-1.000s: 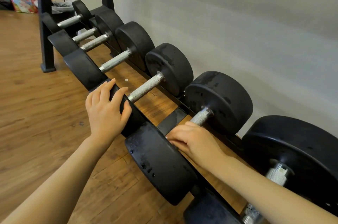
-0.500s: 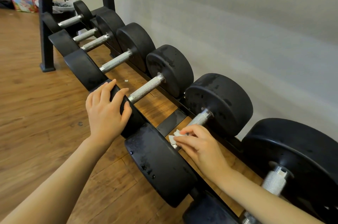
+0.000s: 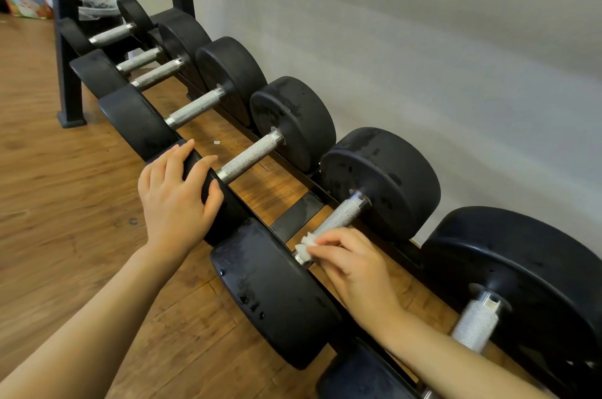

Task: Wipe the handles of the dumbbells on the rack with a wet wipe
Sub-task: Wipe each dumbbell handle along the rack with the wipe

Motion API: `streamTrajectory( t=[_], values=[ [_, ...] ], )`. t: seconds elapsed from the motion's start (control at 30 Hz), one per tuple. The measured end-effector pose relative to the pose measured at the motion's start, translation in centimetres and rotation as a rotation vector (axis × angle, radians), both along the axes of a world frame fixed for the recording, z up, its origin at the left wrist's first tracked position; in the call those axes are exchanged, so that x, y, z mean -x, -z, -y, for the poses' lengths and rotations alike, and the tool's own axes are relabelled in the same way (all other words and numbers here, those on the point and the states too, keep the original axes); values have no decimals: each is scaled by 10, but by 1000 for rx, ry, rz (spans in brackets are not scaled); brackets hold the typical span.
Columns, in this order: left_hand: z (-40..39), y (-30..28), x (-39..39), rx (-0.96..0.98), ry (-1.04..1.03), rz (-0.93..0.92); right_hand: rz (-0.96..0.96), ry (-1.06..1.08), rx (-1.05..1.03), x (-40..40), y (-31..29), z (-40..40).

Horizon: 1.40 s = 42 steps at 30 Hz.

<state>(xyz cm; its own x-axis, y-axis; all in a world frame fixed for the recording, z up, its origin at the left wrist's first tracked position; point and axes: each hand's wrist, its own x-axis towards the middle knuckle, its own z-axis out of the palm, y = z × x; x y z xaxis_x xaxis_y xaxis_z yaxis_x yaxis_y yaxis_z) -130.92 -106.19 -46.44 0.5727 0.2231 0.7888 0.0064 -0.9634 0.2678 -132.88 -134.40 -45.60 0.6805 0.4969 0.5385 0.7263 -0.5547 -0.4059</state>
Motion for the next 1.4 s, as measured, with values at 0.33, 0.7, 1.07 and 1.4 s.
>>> streamTrajectory(
  t=[0.33, 0.7, 1.07, 1.4],
  values=[
    [0, 0, 0, 8, 3, -8, 2, 53, -75, 5, 1, -5],
    [0, 0, 1, 3, 10, -13, -67, 70, -104, 7, 0, -6],
    [0, -1, 1, 5, 11, -14, -241, 12, -126, 14, -3, -8],
    [0, -1, 2, 13, 16, -31, -182, 101, -154, 9, -3, -4]
  ],
)
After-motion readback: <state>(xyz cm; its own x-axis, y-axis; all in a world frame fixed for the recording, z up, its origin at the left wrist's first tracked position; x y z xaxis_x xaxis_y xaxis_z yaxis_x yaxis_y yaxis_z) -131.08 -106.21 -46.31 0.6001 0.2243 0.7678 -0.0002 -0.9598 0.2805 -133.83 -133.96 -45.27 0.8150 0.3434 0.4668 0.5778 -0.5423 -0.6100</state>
